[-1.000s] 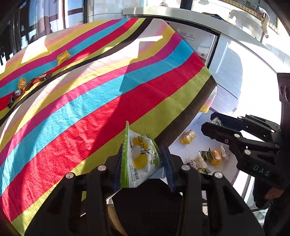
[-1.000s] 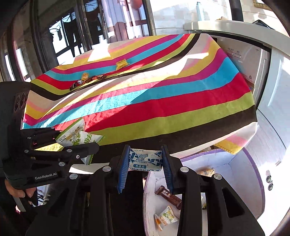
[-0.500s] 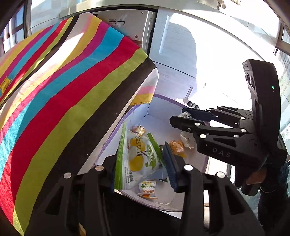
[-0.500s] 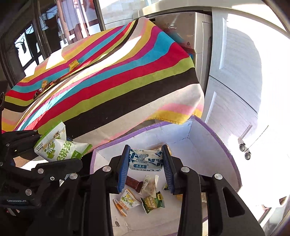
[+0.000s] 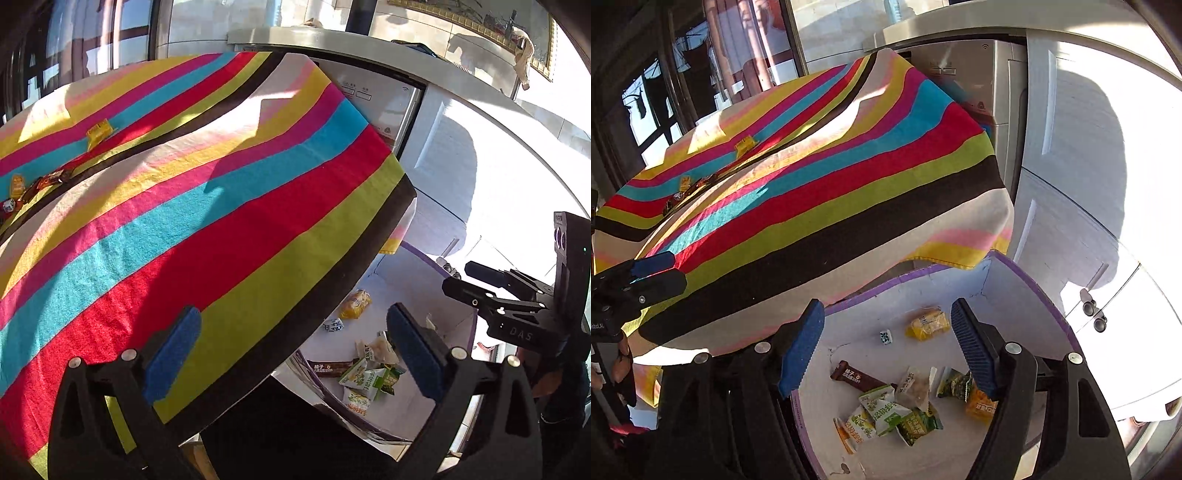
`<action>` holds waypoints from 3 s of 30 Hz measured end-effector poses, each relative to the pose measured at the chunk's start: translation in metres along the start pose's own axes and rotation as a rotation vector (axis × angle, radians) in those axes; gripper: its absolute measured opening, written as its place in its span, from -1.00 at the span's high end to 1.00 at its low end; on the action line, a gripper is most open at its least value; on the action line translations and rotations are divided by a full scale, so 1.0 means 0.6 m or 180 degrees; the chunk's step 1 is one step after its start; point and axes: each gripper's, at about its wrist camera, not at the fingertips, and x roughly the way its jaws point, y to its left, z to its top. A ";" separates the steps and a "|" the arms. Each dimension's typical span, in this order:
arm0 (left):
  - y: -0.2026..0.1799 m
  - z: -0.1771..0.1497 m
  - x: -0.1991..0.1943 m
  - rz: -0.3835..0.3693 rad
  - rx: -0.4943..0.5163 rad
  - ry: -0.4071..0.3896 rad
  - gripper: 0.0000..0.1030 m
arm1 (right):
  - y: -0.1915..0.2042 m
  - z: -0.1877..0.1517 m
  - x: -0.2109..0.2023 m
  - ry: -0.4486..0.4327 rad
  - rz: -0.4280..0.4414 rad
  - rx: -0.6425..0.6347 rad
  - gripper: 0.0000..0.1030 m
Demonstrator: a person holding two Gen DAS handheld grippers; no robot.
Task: Organize snacks
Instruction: 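Move both open tools back over the snacks on the table, then grasp the yellow pastry packet with the right tool while the left tool grasps a brown chocolate bar, then carry the yellow pastry packet and chocolate bar over the white bin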
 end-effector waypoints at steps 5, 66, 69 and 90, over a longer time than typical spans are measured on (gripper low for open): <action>0.095 -0.008 -0.026 0.0405 -0.0339 0.0035 -0.95 | 0.085 0.002 0.025 0.0136 0.0168 -0.0383 -0.40; 0.635 0.241 0.118 0.1205 -0.1924 0.0258 -0.96 | 0.560 0.551 0.583 0.0190 0.0851 -0.1574 -0.04; 0.658 0.292 0.170 0.1487 -0.2069 0.0339 -0.96 | 0.518 0.541 0.543 0.0167 0.0980 -0.1499 -0.05; 0.491 0.175 0.099 0.1100 -0.1141 0.0162 0.55 | 0.341 0.308 0.307 0.0264 0.1340 -0.0754 -0.08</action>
